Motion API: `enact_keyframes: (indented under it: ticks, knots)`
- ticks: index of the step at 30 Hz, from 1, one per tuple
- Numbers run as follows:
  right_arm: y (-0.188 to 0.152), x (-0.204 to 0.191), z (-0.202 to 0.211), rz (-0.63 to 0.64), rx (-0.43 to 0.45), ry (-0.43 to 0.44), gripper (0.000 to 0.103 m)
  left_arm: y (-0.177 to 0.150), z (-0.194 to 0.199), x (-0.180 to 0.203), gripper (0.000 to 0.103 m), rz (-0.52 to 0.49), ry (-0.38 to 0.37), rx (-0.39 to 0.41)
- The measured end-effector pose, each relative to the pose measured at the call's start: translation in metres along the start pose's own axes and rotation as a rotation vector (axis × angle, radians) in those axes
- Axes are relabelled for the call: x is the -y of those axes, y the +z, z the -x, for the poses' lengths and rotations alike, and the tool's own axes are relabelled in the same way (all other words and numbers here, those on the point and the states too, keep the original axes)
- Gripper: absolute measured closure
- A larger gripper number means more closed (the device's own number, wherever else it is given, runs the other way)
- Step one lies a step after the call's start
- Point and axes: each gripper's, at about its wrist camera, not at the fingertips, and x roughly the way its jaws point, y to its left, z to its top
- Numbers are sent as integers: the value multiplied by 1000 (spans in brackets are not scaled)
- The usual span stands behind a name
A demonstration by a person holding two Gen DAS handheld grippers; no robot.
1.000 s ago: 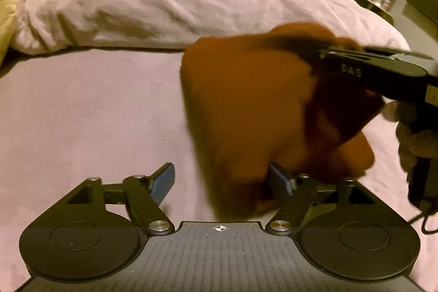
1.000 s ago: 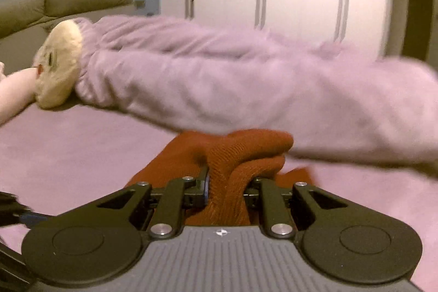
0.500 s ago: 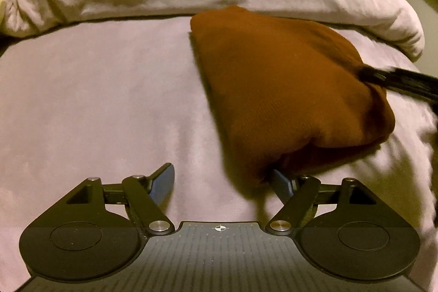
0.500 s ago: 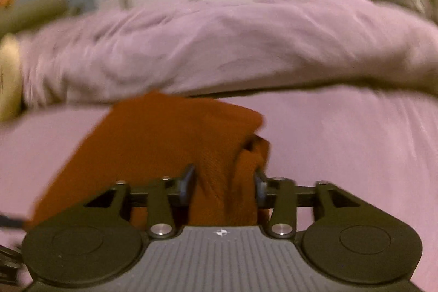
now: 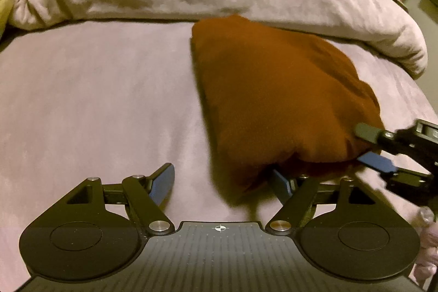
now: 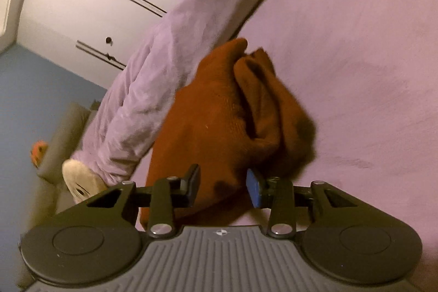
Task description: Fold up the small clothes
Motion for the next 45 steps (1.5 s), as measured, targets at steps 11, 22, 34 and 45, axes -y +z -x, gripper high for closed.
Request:
enact_keyframes:
  ticks: [11,22,34,45]
  knots:
    - [-12,-34,-16,440,96,-253,96,-1,-11,-9,18,22,23,-37]
    - [-18,-38,21,524,203,-425,89,10,46,-26,18,-48,122,111]
    - [-4,-109,-61,936,54,-248,89,44,-36,2,13,4,72,44]
    - [-8,-76,-86,972,-4,-324,91,19,-56,-17,0,160,-19,82]
